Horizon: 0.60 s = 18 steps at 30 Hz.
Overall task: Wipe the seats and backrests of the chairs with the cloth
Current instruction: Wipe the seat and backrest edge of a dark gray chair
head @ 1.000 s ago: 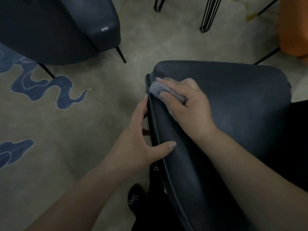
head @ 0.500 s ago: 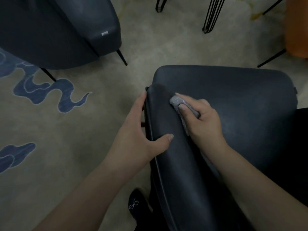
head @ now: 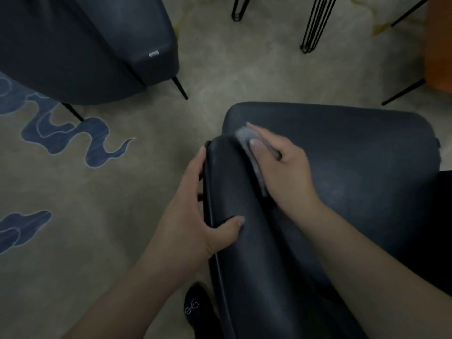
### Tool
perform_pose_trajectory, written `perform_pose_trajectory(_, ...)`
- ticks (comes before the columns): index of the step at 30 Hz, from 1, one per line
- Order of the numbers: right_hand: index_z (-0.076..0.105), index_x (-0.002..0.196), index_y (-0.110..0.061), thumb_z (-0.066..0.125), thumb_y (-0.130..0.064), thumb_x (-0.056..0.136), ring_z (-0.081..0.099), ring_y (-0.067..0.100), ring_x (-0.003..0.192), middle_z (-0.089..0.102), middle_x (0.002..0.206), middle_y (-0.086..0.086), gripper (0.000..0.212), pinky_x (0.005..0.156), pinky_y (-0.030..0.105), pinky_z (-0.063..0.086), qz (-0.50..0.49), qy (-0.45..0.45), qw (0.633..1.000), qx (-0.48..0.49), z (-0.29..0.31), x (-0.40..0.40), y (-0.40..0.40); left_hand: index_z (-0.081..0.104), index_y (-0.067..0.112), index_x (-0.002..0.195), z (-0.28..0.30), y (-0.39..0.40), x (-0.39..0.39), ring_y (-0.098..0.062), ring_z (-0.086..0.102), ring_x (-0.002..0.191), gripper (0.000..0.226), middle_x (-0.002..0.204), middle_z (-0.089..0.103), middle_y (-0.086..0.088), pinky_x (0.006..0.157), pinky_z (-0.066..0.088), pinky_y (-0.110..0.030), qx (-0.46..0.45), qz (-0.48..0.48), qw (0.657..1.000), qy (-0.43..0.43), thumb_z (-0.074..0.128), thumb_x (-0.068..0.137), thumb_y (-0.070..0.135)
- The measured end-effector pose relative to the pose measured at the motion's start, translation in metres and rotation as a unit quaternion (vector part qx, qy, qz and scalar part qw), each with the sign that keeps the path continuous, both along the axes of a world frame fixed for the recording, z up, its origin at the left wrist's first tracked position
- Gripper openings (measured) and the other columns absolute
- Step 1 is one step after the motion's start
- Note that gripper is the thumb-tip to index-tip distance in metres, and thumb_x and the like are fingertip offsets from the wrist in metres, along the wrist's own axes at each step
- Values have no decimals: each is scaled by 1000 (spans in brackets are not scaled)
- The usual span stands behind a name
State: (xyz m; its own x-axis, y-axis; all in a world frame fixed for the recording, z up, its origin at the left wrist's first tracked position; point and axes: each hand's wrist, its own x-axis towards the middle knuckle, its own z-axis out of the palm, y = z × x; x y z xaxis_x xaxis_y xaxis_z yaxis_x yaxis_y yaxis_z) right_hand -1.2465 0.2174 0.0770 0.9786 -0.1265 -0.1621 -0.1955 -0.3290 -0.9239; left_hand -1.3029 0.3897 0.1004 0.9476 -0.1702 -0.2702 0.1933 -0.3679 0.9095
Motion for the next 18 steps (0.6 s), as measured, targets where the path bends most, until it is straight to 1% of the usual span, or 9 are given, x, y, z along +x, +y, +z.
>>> perform_pose_trajectory(1,65,117,-36,60,-25,93,58,-5,98,64,106,-7,28,89,5,39,8,-16,1000,16,3,6,7,13,63,138,-1,0,0,19,46,113,103,124,35,54,82,37,2,0,1,1000,-3,73,55,52)
perform_pose_trajectory(3,66,118,-35,61,-24,92,59,-4,96,63,104,-4,28,90,8,41,7,-16,999,29,3,6,15,12,66,135,0,0,0,18,46,113,102,125,36,54,83,37,2,-2,3,1000,3,73,54,53)
perform_pose_trajectory(7,64,117,-33,60,-17,93,58,5,111,66,110,-9,29,103,25,43,-18,49,997,48,-3,-23,-2,10,68,134,4,1,0,18,45,116,103,127,33,54,84,38,0,2,1,1000,12,74,55,54)
perform_pose_trajectory(8,64,114,-34,60,-17,93,58,5,112,66,109,-13,28,103,24,43,-18,62,997,43,-2,-25,-8,9,68,134,5,1,0,19,44,115,103,128,32,54,83,38,1,4,-1,1000,13,74,55,54)
perform_pose_trajectory(10,67,110,-36,61,-19,92,60,2,108,66,105,-20,24,97,12,42,4,63,998,5,3,-18,-14,8,68,135,6,1,0,21,43,114,104,129,31,53,82,38,2,4,-5,1000,19,74,56,54)
perform_pose_trajectory(11,68,110,-34,61,-22,92,60,-1,105,66,105,-17,23,92,6,40,14,58,998,-8,6,-11,-13,7,67,135,7,1,1,21,43,115,104,130,31,53,82,38,1,2,-6,1000,24,74,56,54)
perform_pose_trajectory(13,69,114,-31,61,-27,92,59,-4,100,65,109,-7,24,87,0,37,21,45,999,-10,12,0,-3,7,61,139,6,1,1,20,42,118,105,131,30,53,86,37,0,-1,-8,1000,24,74,58,53)
perform_pose_trajectory(16,65,122,-29,60,-28,92,58,0,99,63,108,-2,30,86,-1,36,13,46,999,-16,14,-12,12,6,61,139,7,1,1,23,41,116,105,126,30,58,84,37,1,6,-8,999,31,74,60,49)
perform_pose_trajectory(18,64,122,-31,62,-26,92,60,4,95,61,102,0,31,87,6,40,8,50,998,-35,16,-30,10,5,62,139,7,1,0,27,40,113,105,123,28,61,82,36,3,7,-8,999,34,75,62,46)
